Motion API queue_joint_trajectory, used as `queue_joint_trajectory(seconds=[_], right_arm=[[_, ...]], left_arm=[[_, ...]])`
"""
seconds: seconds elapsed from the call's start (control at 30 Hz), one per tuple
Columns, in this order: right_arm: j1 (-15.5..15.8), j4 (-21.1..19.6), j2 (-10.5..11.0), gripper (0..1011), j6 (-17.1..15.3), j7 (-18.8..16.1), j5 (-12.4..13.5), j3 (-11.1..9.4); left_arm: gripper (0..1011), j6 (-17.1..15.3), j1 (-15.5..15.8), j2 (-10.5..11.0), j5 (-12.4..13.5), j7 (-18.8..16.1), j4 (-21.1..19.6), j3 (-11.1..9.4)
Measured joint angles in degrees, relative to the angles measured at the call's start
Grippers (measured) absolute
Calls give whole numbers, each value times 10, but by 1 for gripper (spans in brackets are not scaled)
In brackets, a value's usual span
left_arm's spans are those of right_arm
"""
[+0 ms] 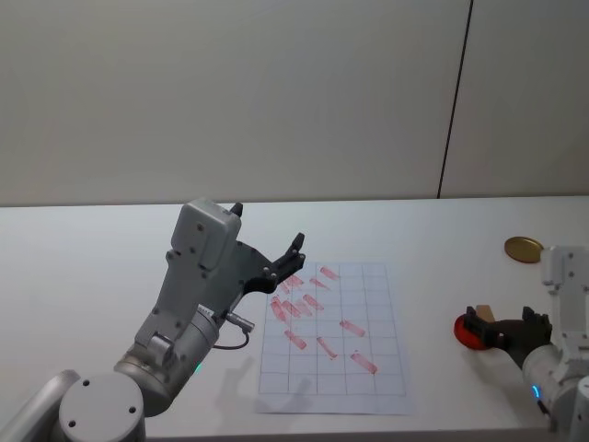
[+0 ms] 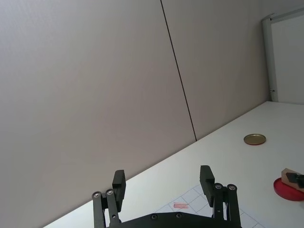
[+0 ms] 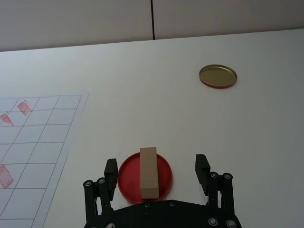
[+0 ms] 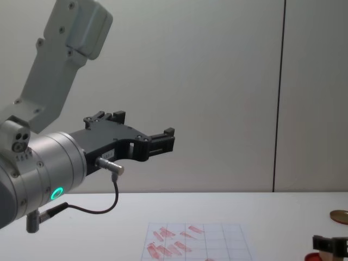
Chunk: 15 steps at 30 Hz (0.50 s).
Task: Use the one hand to pick up the stamp and affix it onto the A4 paper.
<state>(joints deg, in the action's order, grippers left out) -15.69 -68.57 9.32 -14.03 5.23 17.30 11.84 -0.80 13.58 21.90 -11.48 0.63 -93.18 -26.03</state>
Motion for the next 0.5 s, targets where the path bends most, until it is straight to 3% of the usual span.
queue_joint_trajectory(seconds=[0.23,0.47,0.5], right_arm=[[-12,22,-3,994,5,-19,-18,2],[-23,43,-5,856,5,-34,-37,5],[-26,48,-6,796,4,-37,-40,6]], left_arm=[[993,0,0,0,0,0,0,0],[993,0,0,0,0,0,0,0],[993,0,0,0,0,0,0,0]])
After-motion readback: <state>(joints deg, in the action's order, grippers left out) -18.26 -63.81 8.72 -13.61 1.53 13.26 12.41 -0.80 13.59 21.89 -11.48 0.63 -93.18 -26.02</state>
